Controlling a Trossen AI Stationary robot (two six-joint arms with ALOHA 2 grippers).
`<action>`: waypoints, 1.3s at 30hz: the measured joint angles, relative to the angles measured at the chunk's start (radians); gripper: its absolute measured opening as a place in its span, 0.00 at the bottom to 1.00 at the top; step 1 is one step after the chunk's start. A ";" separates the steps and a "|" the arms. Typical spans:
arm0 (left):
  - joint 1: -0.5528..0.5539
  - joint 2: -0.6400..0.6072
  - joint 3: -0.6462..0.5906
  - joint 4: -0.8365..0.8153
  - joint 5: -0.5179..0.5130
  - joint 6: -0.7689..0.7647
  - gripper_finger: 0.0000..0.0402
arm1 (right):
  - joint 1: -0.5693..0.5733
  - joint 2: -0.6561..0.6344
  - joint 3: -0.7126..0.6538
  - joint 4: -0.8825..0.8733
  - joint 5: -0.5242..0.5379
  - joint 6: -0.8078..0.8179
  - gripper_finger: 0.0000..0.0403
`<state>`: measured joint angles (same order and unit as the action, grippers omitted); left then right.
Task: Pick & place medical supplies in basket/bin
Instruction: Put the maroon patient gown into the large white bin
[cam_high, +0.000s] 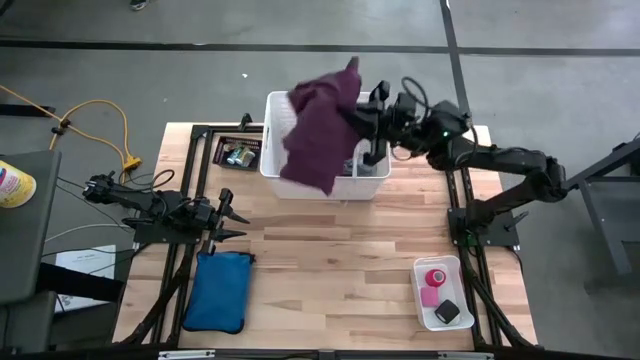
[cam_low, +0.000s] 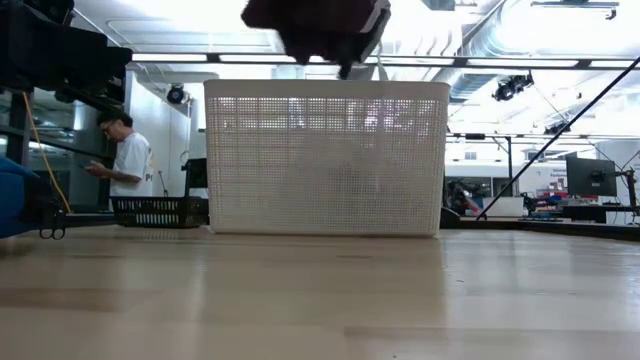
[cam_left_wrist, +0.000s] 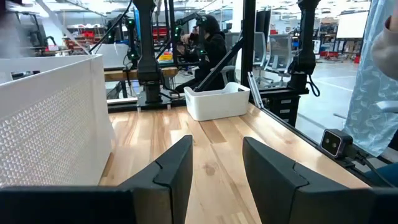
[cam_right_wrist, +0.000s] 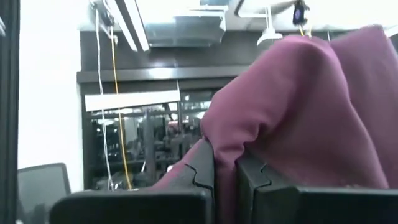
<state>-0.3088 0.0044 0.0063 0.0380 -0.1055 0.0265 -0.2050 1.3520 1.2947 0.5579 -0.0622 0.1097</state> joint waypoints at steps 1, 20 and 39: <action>0.000 0.000 0.000 0.000 0.000 0.000 0.34 | -0.012 0.000 0.014 -0.001 -0.015 -0.002 0.02; 0.000 0.000 0.000 0.000 0.000 0.000 0.34 | -0.173 0.020 0.107 0.090 -0.124 -0.050 0.02; 0.000 0.000 0.000 0.000 0.000 0.000 0.34 | -0.292 0.280 0.107 0.080 -0.217 0.270 0.02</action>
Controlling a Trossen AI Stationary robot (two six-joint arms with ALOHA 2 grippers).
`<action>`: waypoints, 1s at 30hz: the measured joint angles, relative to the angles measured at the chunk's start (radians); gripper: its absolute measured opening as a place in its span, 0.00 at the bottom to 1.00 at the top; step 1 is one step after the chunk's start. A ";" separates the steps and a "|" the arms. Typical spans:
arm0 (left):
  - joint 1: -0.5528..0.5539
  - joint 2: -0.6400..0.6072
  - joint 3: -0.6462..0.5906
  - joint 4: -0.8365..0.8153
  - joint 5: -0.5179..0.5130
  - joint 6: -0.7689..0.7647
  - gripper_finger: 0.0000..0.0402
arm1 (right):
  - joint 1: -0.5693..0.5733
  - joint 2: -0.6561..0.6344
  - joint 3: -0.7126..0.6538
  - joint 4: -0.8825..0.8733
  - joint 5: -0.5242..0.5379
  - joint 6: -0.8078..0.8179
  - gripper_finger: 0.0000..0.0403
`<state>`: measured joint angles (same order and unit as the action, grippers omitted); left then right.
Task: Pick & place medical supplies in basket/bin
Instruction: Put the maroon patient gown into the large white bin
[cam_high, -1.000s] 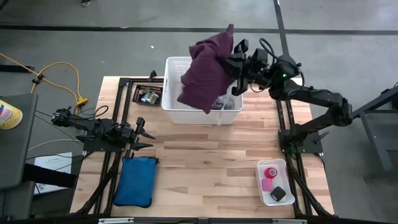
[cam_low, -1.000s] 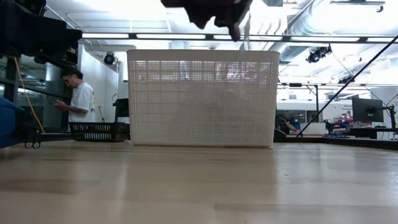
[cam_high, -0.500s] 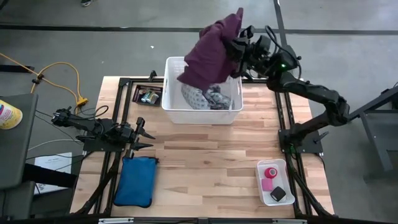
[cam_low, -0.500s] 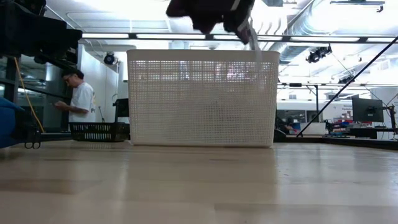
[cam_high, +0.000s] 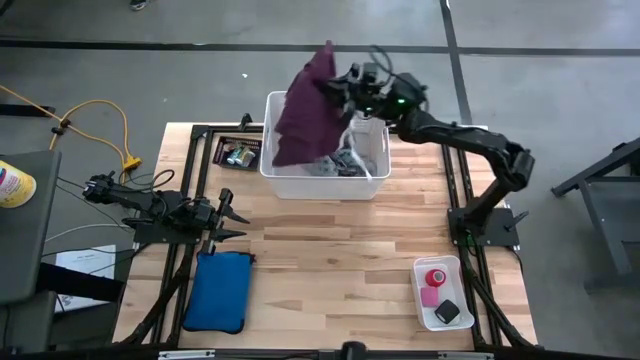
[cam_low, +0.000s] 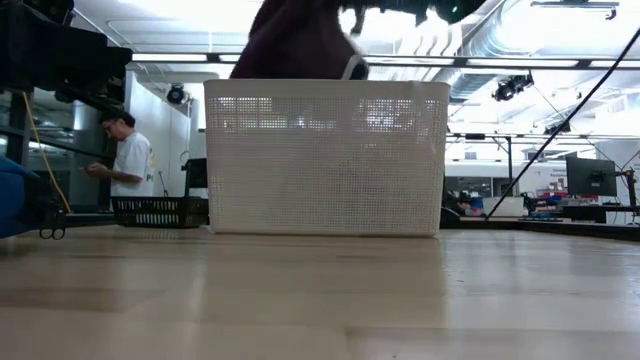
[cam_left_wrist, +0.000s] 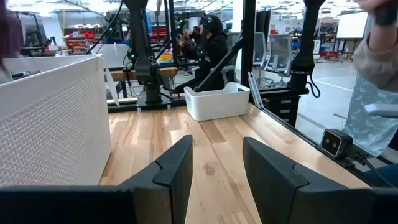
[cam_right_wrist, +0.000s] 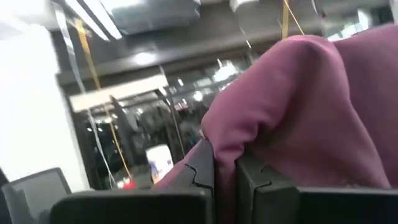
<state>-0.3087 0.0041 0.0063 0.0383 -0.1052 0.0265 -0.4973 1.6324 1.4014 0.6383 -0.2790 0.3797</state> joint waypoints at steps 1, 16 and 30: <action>0.000 0.000 0.000 0.000 0.000 0.000 0.34 | 0.000 0.016 0.000 -0.017 0.009 0.015 0.02; 0.000 0.000 0.000 0.000 0.000 0.000 0.34 | -0.001 0.068 0.000 -0.509 0.144 0.009 0.02; 0.000 0.000 0.000 0.000 0.000 0.000 0.34 | -0.034 0.068 0.000 -1.017 0.240 -0.011 0.03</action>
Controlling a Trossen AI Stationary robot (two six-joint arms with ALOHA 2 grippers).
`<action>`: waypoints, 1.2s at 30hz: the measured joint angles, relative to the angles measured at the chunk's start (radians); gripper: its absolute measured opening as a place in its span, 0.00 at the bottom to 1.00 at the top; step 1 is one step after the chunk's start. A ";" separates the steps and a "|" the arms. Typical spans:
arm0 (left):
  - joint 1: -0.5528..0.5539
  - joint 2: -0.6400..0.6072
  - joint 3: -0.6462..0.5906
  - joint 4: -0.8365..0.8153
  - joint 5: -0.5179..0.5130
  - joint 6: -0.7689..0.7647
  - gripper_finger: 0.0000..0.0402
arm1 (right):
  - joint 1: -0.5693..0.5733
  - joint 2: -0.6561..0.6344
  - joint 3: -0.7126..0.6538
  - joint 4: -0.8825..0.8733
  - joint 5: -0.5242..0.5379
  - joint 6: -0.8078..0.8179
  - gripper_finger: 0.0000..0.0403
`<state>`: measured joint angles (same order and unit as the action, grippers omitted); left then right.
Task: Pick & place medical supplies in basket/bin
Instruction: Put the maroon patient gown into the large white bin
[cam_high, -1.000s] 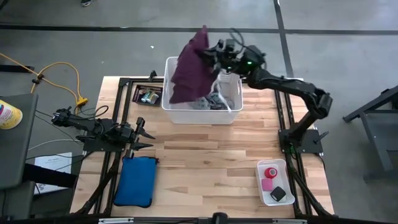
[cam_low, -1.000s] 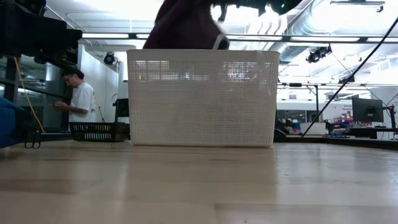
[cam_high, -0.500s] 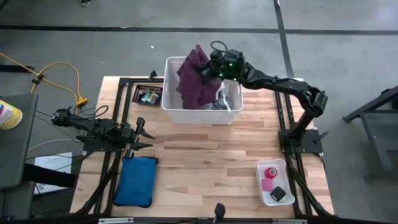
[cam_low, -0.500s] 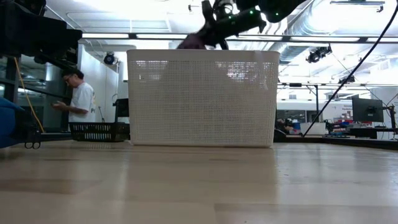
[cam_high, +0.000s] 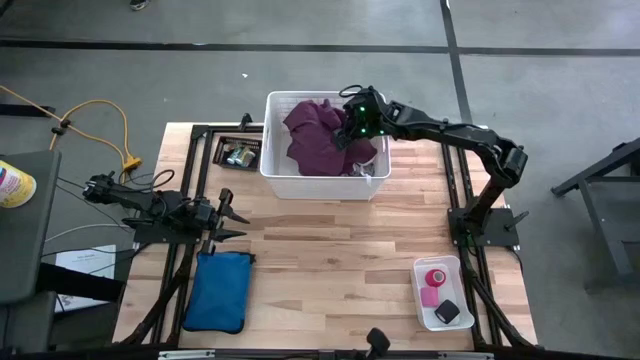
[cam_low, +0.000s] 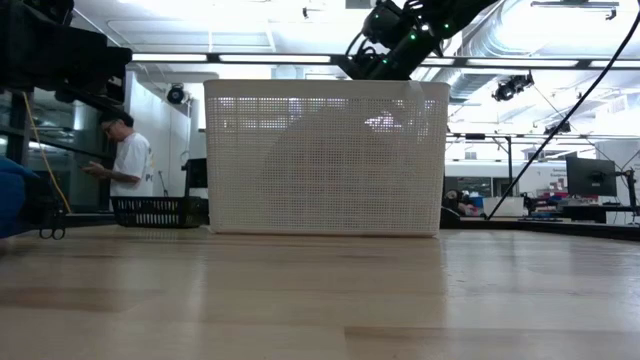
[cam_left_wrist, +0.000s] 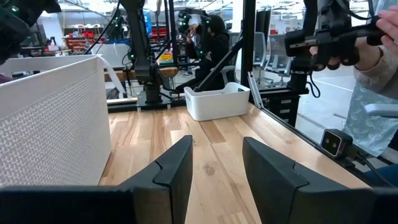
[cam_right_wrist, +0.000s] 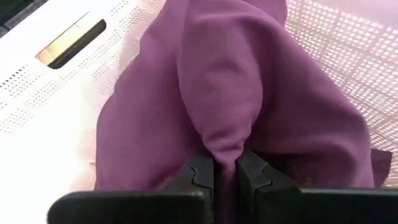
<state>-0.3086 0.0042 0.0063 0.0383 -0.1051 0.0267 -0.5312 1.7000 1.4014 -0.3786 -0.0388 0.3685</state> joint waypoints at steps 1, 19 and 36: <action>0.000 0.000 0.000 0.000 0.000 0.000 0.34 | 0.000 0.000 0.000 0.001 -0.004 -0.002 0.04; 0.000 0.000 0.000 0.000 0.000 0.000 0.34 | 0.001 0.000 0.000 -0.134 0.133 -0.031 0.09; 0.000 0.000 0.000 0.000 0.000 0.000 0.34 | 0.002 -0.153 -0.001 -0.093 0.115 -0.084 0.42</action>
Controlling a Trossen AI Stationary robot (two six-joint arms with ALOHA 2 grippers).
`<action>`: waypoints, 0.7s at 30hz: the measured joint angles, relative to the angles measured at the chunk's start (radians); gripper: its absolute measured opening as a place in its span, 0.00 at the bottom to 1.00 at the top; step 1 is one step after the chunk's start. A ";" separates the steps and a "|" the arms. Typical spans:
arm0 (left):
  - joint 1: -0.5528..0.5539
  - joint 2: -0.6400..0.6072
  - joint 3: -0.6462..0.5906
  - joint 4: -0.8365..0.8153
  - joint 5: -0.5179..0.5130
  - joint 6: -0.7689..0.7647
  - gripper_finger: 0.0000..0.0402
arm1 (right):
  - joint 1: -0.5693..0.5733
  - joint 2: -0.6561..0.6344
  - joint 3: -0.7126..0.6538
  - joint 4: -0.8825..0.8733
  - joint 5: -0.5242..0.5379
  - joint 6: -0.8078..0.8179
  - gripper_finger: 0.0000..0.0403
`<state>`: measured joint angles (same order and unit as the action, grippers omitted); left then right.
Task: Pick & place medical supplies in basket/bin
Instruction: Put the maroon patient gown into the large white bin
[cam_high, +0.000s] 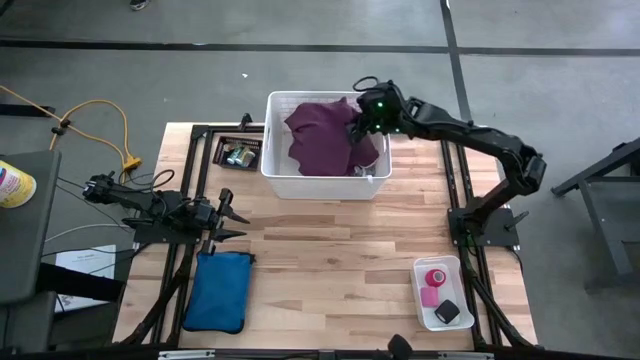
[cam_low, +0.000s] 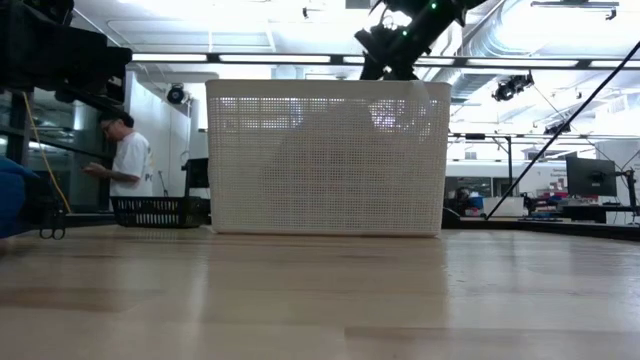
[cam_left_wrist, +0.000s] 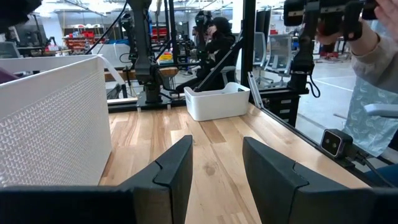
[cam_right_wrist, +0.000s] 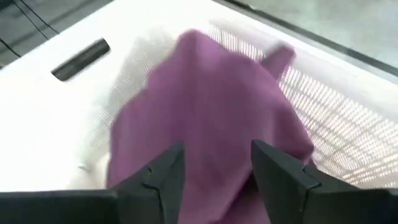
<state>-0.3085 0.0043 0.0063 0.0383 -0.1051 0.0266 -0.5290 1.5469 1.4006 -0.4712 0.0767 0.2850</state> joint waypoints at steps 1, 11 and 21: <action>0.000 0.000 0.000 0.000 0.000 0.000 0.34 | 0.003 -0.006 0.000 0.009 0.000 0.000 0.43; 0.000 0.000 0.000 0.000 0.000 0.000 0.34 | 0.046 -0.039 0.001 0.167 -0.087 -0.015 0.45; 0.000 0.000 0.000 0.000 0.000 0.000 0.34 | 0.044 0.021 0.000 0.170 -0.118 0.003 0.45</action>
<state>-0.3086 0.0042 0.0063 0.0382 -0.1053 0.0265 -0.4855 1.5680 1.4010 -0.3012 -0.0415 0.2883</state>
